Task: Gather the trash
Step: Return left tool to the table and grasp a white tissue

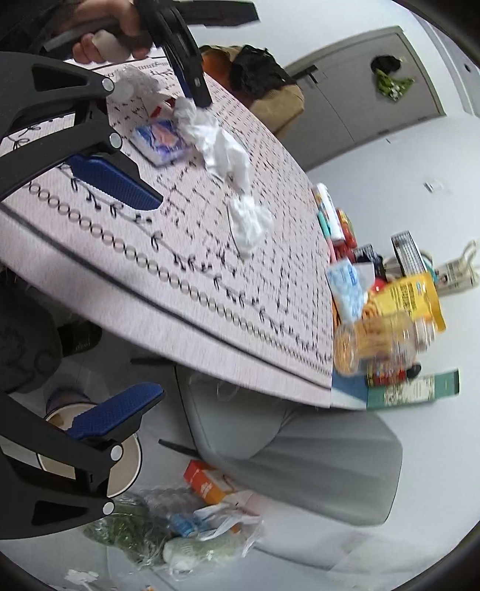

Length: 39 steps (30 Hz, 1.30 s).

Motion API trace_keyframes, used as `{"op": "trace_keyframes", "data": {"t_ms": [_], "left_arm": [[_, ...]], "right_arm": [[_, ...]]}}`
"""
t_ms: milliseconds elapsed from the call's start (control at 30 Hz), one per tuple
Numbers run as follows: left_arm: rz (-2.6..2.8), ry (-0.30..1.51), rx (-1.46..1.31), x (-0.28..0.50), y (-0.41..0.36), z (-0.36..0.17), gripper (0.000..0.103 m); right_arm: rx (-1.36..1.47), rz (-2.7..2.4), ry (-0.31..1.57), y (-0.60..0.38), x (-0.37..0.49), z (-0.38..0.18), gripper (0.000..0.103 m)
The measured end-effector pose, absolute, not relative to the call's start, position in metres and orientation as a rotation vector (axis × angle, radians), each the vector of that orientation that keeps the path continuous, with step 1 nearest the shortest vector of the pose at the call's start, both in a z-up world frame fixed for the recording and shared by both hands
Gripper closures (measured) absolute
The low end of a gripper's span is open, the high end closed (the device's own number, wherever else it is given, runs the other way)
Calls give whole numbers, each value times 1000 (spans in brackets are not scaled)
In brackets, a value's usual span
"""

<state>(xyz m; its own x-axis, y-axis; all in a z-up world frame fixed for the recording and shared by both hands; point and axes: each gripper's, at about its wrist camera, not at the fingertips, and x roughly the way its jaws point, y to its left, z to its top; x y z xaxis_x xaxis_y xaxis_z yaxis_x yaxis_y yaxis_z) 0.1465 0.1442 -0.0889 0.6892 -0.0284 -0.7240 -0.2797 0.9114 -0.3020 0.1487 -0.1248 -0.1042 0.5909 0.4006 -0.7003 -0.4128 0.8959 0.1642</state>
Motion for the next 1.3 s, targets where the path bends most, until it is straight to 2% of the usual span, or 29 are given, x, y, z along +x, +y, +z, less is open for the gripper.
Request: {"op": "trace_keyframes", "data": {"t_ms": [100, 200, 233, 267, 367, 767, 1100, 1200, 1233, 1267, 1300], "left_arm": [[143, 826, -407, 156, 142, -97, 34], [138, 858, -411, 164, 140, -106, 45], [138, 861, -412, 166, 139, -107, 54], [139, 865, -411, 167, 138, -108, 68], [138, 861, -425, 166, 140, -107, 85], [181, 670, -496, 111, 172, -53, 86], [254, 643, -542, 69, 202, -52, 86], [264, 631, -557, 60, 205, -54, 86], [267, 630, -561, 57, 206, -55, 86], [270, 629, -564, 56, 206, -56, 86], [272, 629, -569, 54, 206, -56, 86]], "right_arm": [[-28, 492, 818, -115, 146, -105, 11], [-39, 508, 825, -107, 145, -107, 11], [-42, 512, 827, -104, 145, -108, 11], [-45, 518, 829, -102, 145, -108, 11], [-61, 539, 839, -92, 146, -110, 11], [-224, 696, 872, -11, 135, -120, 10], [-371, 794, 914, 45, 119, -144, 11], [-431, 799, 931, 58, 117, -152, 17], [-445, 807, 936, 61, 116, -153, 25], [-464, 814, 949, 64, 116, -156, 38], [-481, 802, 933, 65, 114, -156, 44]]}}
